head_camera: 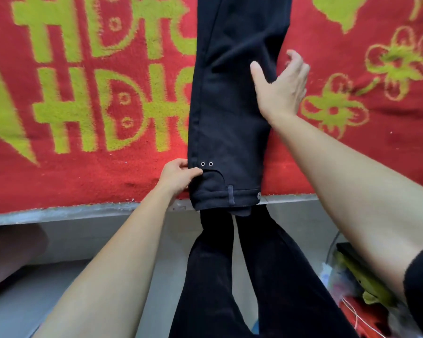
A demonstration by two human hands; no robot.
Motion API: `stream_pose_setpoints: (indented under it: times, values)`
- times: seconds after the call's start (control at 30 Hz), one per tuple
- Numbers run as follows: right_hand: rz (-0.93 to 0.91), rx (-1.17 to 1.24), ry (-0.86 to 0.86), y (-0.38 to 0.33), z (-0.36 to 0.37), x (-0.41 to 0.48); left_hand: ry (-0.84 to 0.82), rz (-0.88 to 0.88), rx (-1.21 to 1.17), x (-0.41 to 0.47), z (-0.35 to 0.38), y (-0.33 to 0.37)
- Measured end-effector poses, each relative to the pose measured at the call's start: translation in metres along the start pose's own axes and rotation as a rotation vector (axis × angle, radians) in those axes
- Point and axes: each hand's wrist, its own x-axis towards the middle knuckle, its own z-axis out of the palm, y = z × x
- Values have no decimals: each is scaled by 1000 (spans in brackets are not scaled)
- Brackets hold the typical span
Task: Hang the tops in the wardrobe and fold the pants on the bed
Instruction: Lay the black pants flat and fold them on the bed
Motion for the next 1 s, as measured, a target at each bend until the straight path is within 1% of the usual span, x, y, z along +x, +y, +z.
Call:
stream_pose_setpoints:
  times: [0.03,0.07,0.1,0.13,0.2,0.27,0.37,0.5,0.57,0.6,0.63,0.67,0.73,0.8,0.87,0.93,1.0]
  values:
    - [111,40,-126,19,-3,-12,-1,4,20,1,1,0]
    - [182,66,-289,39,-6,-27,4,14,45,2,1,-1]
    - [214,77,-441,59,-8,-45,12,25,75,3,2,-2]
    - [221,78,-541,77,-9,-62,23,30,106,2,4,-4]
    - [267,105,-610,102,-9,-90,18,4,149,-3,9,-11]
    - [336,116,-675,117,-11,-106,-26,-45,196,-14,16,-25]
    - [378,9,-764,138,-20,-125,-97,-108,286,-37,29,-50]
    - [452,-51,-841,155,-33,-137,-135,-181,194,-54,39,-67]
    - [409,-175,-884,153,-36,-132,-136,-174,212,-55,40,-64]
    - [364,-263,-855,148,-39,-128,-126,-141,270,-54,39,-57]
    - [314,-328,-777,140,-40,-123,-92,-93,349,-50,37,-48]
    - [271,-332,-672,131,-43,-115,-30,-38,419,-45,34,-35]
    - [119,-216,-462,112,-46,-94,113,77,454,-32,29,0]
    - [-109,-144,-311,95,-46,-61,213,210,457,-15,25,40]
    - [-265,-176,-254,77,-44,-19,250,350,519,3,25,79]
    - [-321,-199,-264,60,-39,22,262,448,591,19,27,118]
    - [-351,-198,-304,43,-35,62,265,495,598,34,29,156]
